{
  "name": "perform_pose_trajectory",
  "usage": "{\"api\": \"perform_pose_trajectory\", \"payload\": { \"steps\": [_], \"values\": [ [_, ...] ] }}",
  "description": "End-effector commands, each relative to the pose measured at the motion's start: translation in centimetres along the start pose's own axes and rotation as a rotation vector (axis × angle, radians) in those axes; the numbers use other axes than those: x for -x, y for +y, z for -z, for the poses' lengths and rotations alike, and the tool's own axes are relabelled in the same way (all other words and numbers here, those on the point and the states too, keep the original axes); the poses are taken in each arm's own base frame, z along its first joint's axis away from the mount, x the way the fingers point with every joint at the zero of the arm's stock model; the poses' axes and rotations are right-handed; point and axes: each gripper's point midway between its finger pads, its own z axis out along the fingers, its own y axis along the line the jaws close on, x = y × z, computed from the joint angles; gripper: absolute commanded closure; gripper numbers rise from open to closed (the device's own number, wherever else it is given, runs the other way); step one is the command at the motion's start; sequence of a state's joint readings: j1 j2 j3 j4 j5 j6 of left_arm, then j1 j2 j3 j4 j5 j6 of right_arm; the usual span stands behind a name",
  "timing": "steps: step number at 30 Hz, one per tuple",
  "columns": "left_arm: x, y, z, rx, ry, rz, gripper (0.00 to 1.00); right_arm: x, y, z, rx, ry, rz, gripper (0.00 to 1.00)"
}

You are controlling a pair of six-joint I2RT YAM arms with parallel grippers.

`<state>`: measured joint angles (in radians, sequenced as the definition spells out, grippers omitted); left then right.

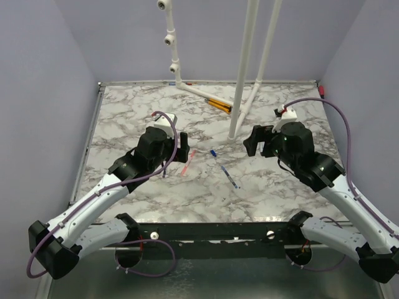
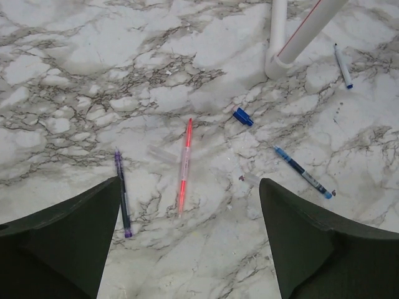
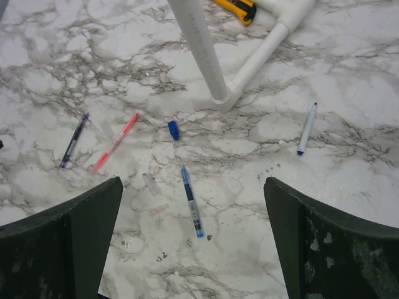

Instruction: Insert the pens into the pen caps

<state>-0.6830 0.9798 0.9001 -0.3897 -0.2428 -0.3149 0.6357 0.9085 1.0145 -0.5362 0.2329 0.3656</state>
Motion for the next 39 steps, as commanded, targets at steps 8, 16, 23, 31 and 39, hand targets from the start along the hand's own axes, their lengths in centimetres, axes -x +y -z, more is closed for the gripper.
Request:
{"api": "perform_pose_trajectory", "payload": {
  "steps": [8,16,23,31,39],
  "values": [
    [-0.8,-0.3,1.2,-0.058,-0.01,-0.036,0.08,-3.2,-0.5,0.5,0.01,0.136,0.096,0.0],
    [-0.5,0.4,1.4,-0.025,-0.028,-0.041,0.08,-5.7,-1.4,-1.0,-0.054,0.27,0.124,0.07],
    [-0.2,0.8,1.7,-0.009,-0.044,-0.035,0.08,-9.1,-1.6,-3.2,-0.084,0.387,0.11,0.2],
    [0.1,1.0,1.9,-0.002,-0.055,-0.03,0.09,-12.4,0.9,-5.9,0.036,0.517,0.093,0.3],
    [0.2,1.0,2.0,-0.004,-0.06,-0.027,0.09,-14.2,1.8,-8.7,0.011,0.569,0.122,0.35]
  ]
}}
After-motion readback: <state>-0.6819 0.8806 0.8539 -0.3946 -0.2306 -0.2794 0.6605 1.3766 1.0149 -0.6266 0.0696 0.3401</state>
